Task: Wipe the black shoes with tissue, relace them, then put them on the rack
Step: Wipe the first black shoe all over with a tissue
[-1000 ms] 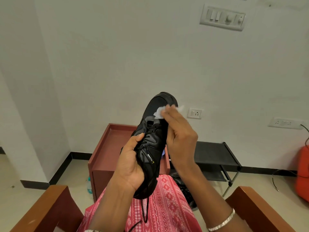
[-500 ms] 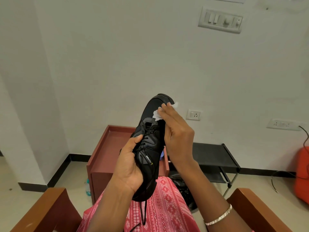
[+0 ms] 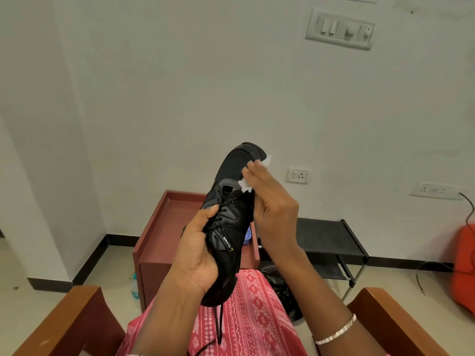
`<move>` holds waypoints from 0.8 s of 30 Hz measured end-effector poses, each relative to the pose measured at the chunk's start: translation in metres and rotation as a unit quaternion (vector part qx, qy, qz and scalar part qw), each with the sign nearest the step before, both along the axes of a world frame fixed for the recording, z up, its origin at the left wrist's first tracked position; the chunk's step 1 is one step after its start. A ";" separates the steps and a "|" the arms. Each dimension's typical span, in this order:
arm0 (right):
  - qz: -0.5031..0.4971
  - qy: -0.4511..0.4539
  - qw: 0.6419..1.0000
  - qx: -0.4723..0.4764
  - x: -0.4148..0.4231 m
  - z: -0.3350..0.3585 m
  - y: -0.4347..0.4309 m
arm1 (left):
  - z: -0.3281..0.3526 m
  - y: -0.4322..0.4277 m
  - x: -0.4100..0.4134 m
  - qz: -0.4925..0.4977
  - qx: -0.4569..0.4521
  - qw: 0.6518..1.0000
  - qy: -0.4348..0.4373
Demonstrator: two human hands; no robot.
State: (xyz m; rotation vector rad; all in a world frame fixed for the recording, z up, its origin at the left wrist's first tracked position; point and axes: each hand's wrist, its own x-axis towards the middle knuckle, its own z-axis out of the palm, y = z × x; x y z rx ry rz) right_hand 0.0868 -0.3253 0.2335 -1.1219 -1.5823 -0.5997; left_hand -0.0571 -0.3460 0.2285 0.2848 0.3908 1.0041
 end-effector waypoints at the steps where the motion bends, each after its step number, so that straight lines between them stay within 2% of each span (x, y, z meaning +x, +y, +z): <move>1: 0.001 0.018 1.000 0.000 0.003 0.004 0.003 | -0.001 0.001 0.001 0.004 0.004 1.000 0.013; 6: 0.028 0.059 0.997 -0.029 -0.008 -0.021 -0.016 | -0.005 0.002 -0.003 0.005 -0.005 1.000 0.026; 10: 0.055 0.033 0.997 -0.042 -0.022 -0.052 -0.039 | -0.004 0.003 -0.010 -0.012 -0.015 1.000 -0.004; 13: 0.032 0.030 0.999 -0.020 -0.013 -0.039 -0.027 | -0.002 0.004 -0.010 -0.015 -0.006 1.000 0.014; 17: 0.007 0.104 0.994 -0.006 0.004 0.004 -0.006 | -0.002 0.002 -0.006 -0.030 -0.010 0.998 0.059; 19: 0.003 0.107 0.994 0.000 0.008 0.013 -0.002 | -0.002 0.002 -0.006 -0.035 -0.009 0.997 0.066; 24: -0.026 0.080 0.996 -0.014 0.001 -0.021 -0.024 | 0.001 0.002 -0.008 -0.036 0.005 0.998 0.056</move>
